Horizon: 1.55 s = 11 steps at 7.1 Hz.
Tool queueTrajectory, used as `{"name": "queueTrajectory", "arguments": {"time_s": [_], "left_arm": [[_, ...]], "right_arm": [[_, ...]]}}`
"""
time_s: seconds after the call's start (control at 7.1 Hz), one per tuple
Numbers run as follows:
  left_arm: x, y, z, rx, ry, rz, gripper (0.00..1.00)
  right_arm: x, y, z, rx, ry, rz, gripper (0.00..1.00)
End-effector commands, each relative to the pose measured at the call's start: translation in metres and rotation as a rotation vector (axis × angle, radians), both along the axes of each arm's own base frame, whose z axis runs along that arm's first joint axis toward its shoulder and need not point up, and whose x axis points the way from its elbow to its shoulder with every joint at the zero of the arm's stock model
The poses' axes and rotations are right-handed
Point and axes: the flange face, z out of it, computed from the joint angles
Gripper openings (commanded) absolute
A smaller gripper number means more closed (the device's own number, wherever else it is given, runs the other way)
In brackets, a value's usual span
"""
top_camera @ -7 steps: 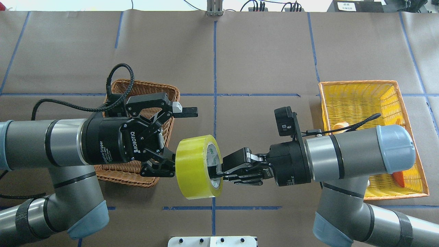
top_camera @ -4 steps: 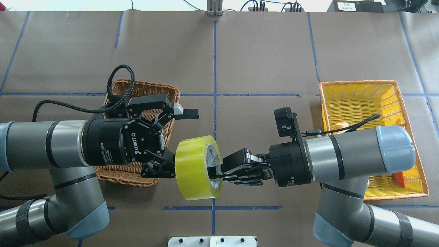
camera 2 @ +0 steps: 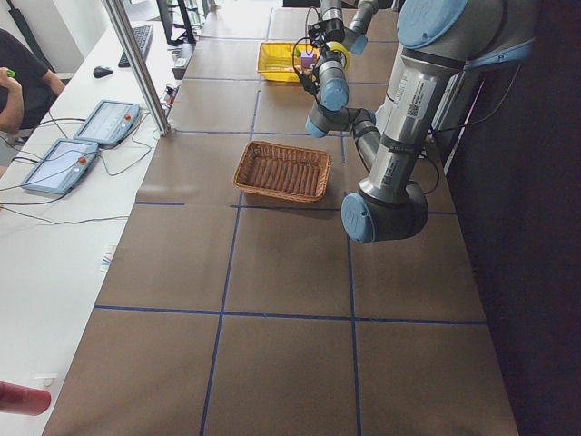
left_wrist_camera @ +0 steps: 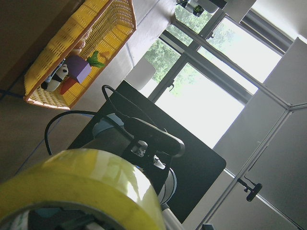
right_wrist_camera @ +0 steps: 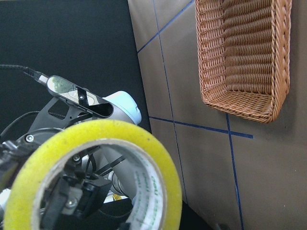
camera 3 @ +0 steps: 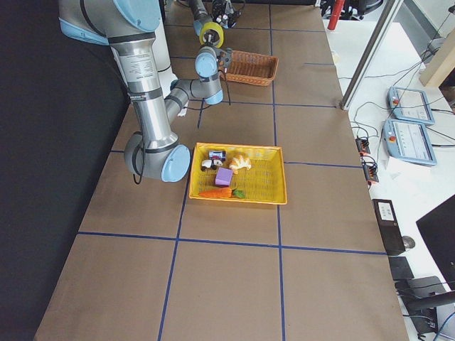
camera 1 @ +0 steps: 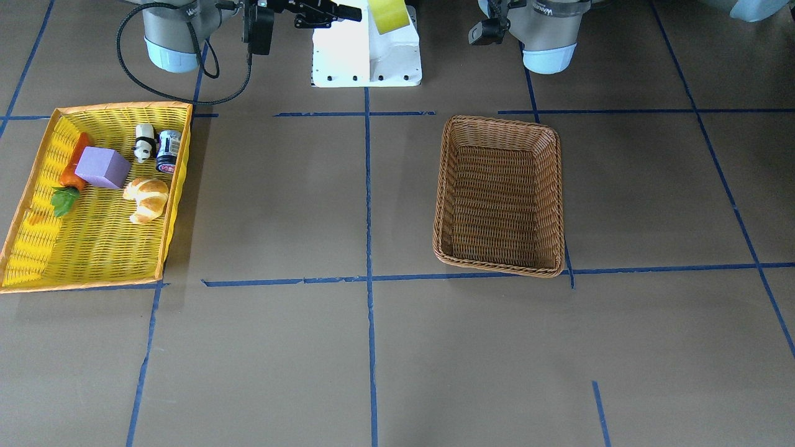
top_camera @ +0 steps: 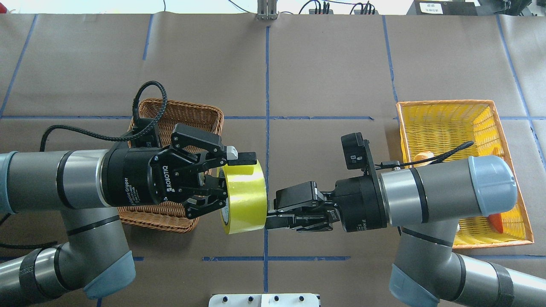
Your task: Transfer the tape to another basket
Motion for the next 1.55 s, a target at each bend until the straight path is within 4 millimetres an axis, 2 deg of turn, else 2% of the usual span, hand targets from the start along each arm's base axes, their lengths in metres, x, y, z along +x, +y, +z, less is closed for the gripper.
{"name": "queueTrajectory", "arguments": {"time_s": [0.0,0.42,0.7,0.85,0.99,1.13,1.41], "left_arm": [[0.000,0.000,0.000,0.002,0.002,0.000,0.02],[-0.002,0.001,-0.001,0.005,0.007,0.000,0.02],[-0.024,0.002,0.004,0.016,0.012,-0.017,0.02],[-0.039,-0.013,0.013,0.016,-0.014,-0.056,0.02],[-0.057,-0.034,0.020,0.046,-0.061,-0.081,0.02],[-0.063,-0.052,0.030,0.066,-0.127,-0.089,0.02],[-0.042,-0.068,0.038,0.186,-0.369,-0.135,0.02]], "right_arm": [[0.005,0.006,0.005,0.017,-0.058,-0.007,1.00],[0.007,0.005,0.007,0.017,-0.061,-0.006,1.00],[0.008,0.004,0.006,0.018,-0.063,-0.003,1.00],[0.011,0.000,0.007,0.021,-0.060,0.011,1.00],[0.023,-0.019,0.009,0.025,-0.044,0.060,1.00],[0.037,-0.048,0.015,0.013,0.016,0.121,1.00],[0.086,-0.125,0.023,0.058,0.278,0.250,1.00]]}}
